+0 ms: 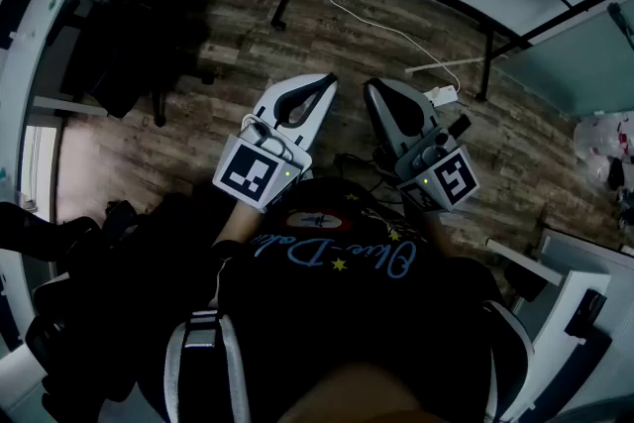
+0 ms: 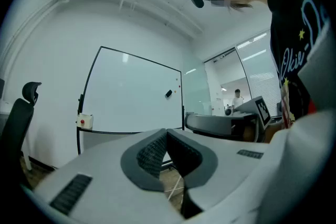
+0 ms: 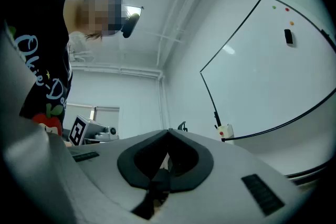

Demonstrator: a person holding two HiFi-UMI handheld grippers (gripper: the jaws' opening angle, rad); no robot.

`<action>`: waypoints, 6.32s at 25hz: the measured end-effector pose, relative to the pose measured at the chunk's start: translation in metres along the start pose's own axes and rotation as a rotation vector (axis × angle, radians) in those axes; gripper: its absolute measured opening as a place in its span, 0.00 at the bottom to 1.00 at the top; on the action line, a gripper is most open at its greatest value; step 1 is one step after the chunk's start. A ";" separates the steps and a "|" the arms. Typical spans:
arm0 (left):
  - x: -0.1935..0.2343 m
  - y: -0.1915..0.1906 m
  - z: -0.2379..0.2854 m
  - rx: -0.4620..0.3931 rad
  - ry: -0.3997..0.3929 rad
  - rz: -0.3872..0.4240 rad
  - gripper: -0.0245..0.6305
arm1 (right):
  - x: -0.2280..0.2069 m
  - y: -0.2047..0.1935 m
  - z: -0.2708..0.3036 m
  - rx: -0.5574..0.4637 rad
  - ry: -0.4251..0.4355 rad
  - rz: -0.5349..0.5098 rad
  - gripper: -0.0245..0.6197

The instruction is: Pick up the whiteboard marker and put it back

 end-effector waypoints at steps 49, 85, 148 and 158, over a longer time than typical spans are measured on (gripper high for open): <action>0.187 -0.007 0.015 -0.015 0.016 -0.057 0.03 | -0.063 -0.036 0.168 0.020 -0.050 -0.076 0.06; 0.262 0.014 0.154 0.014 0.141 0.014 0.03 | -0.243 -0.035 0.228 -0.026 0.074 -0.027 0.06; 0.502 0.017 0.349 -0.004 -0.128 0.006 0.03 | -0.427 -0.077 0.402 0.095 -0.216 -0.217 0.08; 0.531 0.017 0.371 -0.011 -0.192 0.009 0.03 | -0.444 -0.087 0.424 0.125 -0.294 -0.244 0.12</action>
Point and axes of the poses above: the fingertips, and each gripper's own axes: z forward along the fingers, x to its left, y out of its top, the point moved 9 cm from there along -z, backward along the fingers, and after that the axes turned 14 degrees about y, right-handed, at the moved point
